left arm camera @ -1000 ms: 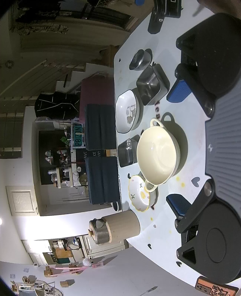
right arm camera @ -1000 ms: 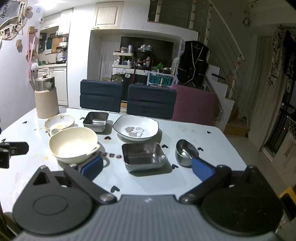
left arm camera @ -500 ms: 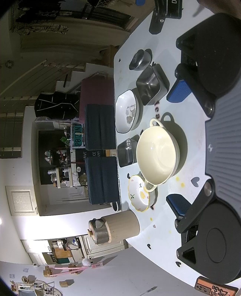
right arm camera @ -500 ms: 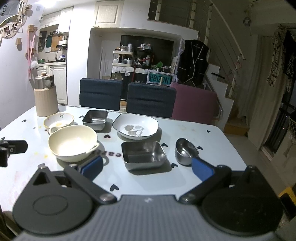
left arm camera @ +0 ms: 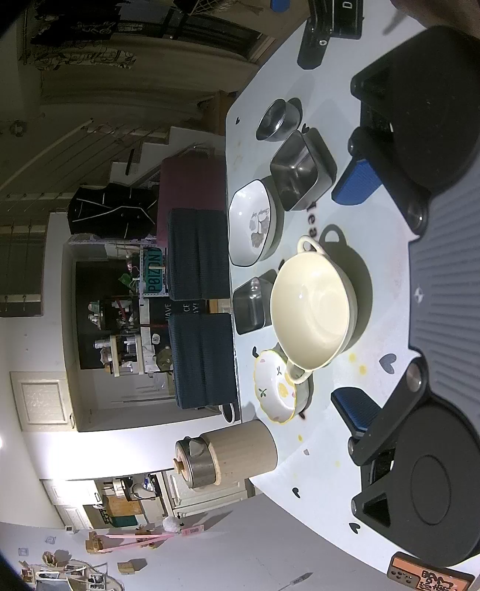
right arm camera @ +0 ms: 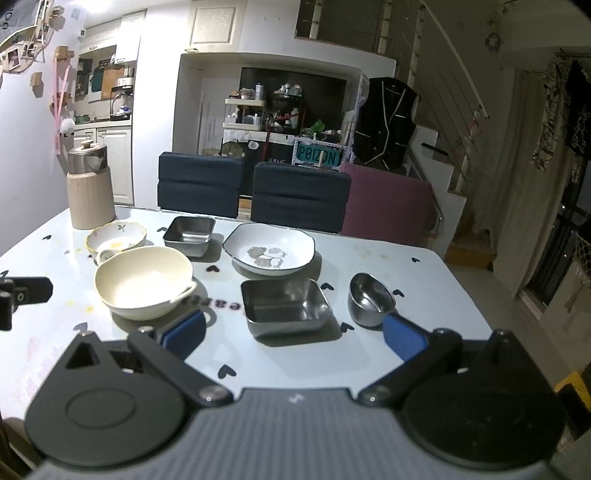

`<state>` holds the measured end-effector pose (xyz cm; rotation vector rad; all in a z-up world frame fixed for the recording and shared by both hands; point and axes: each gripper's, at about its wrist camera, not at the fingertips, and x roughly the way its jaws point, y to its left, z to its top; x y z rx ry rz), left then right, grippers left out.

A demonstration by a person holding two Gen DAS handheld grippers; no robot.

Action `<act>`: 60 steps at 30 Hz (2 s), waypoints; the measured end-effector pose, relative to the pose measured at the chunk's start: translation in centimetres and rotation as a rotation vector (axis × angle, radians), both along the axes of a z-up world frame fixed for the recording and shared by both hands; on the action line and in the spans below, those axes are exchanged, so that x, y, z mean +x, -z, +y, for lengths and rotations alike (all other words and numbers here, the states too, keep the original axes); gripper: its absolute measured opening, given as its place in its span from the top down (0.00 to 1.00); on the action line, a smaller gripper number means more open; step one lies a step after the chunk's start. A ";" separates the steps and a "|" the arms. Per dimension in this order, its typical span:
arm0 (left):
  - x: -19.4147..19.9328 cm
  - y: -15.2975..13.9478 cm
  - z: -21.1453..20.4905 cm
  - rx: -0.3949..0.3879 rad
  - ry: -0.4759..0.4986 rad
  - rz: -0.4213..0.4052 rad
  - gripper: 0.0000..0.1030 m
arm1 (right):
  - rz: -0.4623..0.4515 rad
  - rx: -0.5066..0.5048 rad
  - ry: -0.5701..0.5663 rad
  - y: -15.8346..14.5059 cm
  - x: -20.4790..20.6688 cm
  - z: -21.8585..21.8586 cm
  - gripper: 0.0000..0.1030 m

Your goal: Organize plates and bowls

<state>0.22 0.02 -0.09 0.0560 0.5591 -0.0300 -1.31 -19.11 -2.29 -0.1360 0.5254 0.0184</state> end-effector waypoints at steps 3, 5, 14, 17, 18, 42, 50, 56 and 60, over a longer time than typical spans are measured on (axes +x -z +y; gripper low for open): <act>0.0 0.0 0.0 0.000 0.000 0.000 0.00 | -0.001 0.000 -0.002 0.1 -0.1 0.0 0.00; 0.0 0.0 0.0 0.000 0.000 0.000 0.00 | -0.001 0.000 -0.002 0.1 -0.1 0.0 0.00; 0.0 0.0 0.0 -0.001 0.000 0.001 0.00 | -0.001 -0.001 -0.003 0.1 -0.1 0.0 0.00; 0.0 0.0 0.0 -0.001 0.000 0.001 0.00 | -0.001 -0.001 -0.002 0.1 -0.1 0.0 0.00; 0.0 0.0 0.0 -0.001 0.000 0.001 0.00 | -0.001 -0.001 -0.002 0.1 -0.1 0.0 0.00; 4.5 -1.4 -2.3 -0.020 -0.008 -0.009 0.00 | -0.021 0.017 0.013 -0.8 3.1 -0.7 0.00; 8.8 -2.1 -2.6 0.000 0.019 -0.024 0.00 | -0.045 0.001 0.024 -1.1 7.7 -1.2 0.00; 11.6 -1.9 -3.3 0.005 0.038 -0.026 0.00 | -0.032 0.025 0.023 -1.0 11.4 -1.1 0.00; 13.8 -1.6 -3.5 0.001 0.042 -0.020 0.00 | -0.018 0.055 0.032 -0.7 13.7 -1.6 0.00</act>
